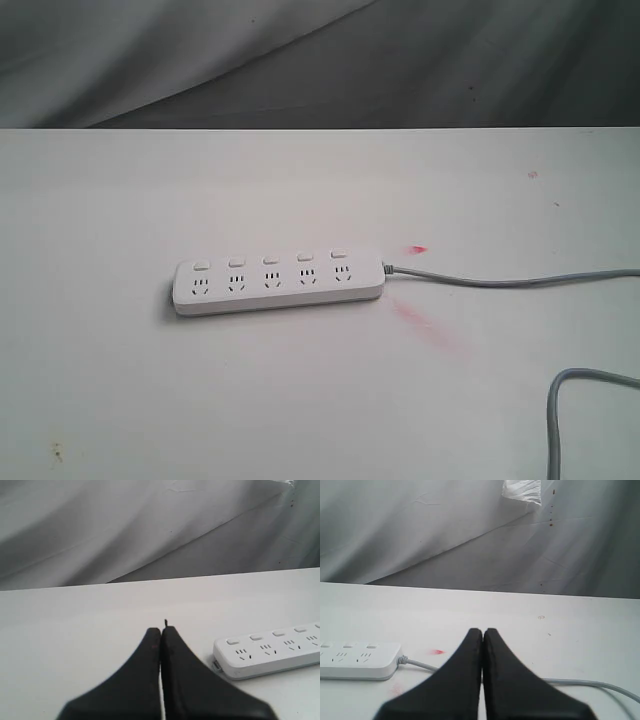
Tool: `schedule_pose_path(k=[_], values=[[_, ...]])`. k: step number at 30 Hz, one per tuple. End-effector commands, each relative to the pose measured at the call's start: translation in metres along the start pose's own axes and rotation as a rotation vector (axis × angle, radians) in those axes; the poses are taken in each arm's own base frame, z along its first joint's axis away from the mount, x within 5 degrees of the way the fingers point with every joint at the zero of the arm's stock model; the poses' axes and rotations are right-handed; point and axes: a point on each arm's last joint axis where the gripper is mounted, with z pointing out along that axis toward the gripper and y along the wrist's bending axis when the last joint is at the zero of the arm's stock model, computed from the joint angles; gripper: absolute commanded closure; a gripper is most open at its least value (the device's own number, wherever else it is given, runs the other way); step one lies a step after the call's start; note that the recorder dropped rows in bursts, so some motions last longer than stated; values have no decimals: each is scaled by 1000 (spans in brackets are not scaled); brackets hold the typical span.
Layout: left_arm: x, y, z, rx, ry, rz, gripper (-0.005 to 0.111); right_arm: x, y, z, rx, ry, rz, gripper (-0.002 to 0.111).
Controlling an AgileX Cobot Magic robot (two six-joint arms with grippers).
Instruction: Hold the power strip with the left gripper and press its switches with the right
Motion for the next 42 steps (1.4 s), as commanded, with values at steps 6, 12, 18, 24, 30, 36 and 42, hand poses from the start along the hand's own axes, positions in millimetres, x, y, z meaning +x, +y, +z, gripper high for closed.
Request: schedule_pose_path(k=[6,12,18,24,30,36,42], values=[[0,0,0,7,-14,-30,106,1,-1,0,9,0,-6,108],[-5,-3,0,47,-60,-313,106,1,-1,0,9,0,-6,108],[-18,2,-2,38,-220,-590,106,1,-1,0,9,0,-6,108],[-20,4,-3,32,-242,-615,106,1,-1,0,9,0,-6,108],[-27,-3,-5,93,-173,-635,107,1,-1,0,9,0,-6,108],[-78,-17,-22,213,-33,-428,107,1,-1,0,9,0,-6,108],[-138,-15,11,208,200,-20,107,1,-1,0,9,0,-6,108]])
